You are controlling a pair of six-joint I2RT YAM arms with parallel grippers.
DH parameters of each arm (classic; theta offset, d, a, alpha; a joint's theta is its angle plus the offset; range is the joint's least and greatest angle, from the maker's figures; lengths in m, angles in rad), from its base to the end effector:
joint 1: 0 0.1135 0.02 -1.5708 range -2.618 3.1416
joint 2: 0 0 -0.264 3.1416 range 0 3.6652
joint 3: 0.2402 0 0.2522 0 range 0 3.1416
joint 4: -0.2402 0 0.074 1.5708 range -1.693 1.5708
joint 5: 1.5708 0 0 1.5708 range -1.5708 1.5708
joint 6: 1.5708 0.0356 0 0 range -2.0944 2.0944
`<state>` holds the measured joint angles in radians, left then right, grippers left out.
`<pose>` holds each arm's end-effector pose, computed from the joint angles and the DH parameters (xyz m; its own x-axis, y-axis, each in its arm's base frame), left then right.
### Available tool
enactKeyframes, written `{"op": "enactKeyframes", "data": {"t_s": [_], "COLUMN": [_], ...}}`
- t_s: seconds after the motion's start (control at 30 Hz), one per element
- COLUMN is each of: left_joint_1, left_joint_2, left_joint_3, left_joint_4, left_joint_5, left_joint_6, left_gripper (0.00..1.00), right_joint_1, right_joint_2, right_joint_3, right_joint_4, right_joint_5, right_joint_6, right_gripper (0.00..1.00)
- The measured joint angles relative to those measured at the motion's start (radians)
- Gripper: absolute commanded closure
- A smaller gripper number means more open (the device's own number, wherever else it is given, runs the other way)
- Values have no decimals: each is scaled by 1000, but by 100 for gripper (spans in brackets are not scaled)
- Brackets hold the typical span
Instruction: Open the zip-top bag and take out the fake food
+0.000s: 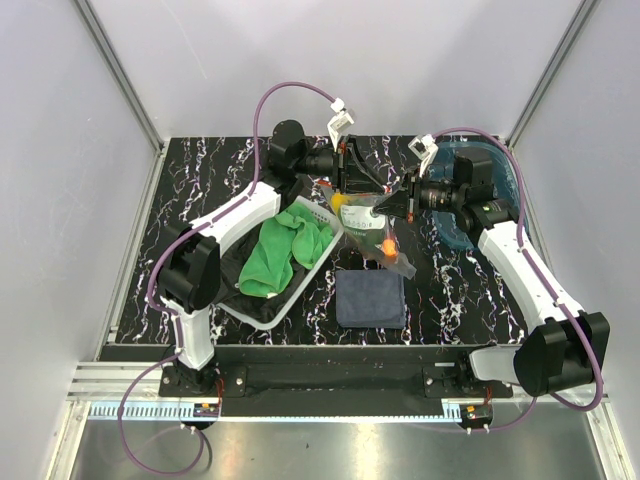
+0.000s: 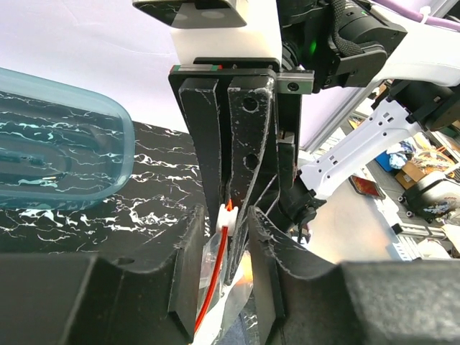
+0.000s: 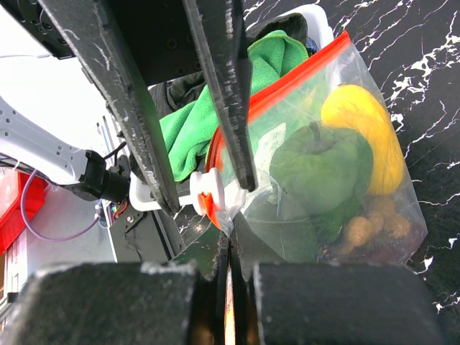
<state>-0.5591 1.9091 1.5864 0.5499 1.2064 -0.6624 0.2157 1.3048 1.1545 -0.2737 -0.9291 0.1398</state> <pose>0.3583 -0.2634 0.3613 -0.4403 0.0169 -0.8977 0.8750 -0.2160 -0.4333 0.2759 0.0896 0.3516 -0.5152 -0.0275 -0.8566 -0.7771 0.4365 0.4534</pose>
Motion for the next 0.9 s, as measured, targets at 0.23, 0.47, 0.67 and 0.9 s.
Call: {"op": "enactKeyframes", "data": {"t_s": [0.23,0.47,0.67,0.9], "left_joint_1": [0,0,0,0], "left_joint_2": [0,0,0,0], "left_joint_3": [0,0,0,1], "left_joint_4": [-1,-22,-42,-53], "left_joint_5": [11,14,23,28], "left_joint_6": [4,18,25,39], "left_gripper": [86,100,100,100], "right_joint_1": [0,0,0,0], "right_joint_2": [0,0,0,0], "right_joint_3": [0,0,1,5], "right_joint_4": [0,-2,0,0], "right_joint_5": [0,0,0,0], "right_joint_6": [0,6,12,22], "right_gripper": [100,83,82,100]}}
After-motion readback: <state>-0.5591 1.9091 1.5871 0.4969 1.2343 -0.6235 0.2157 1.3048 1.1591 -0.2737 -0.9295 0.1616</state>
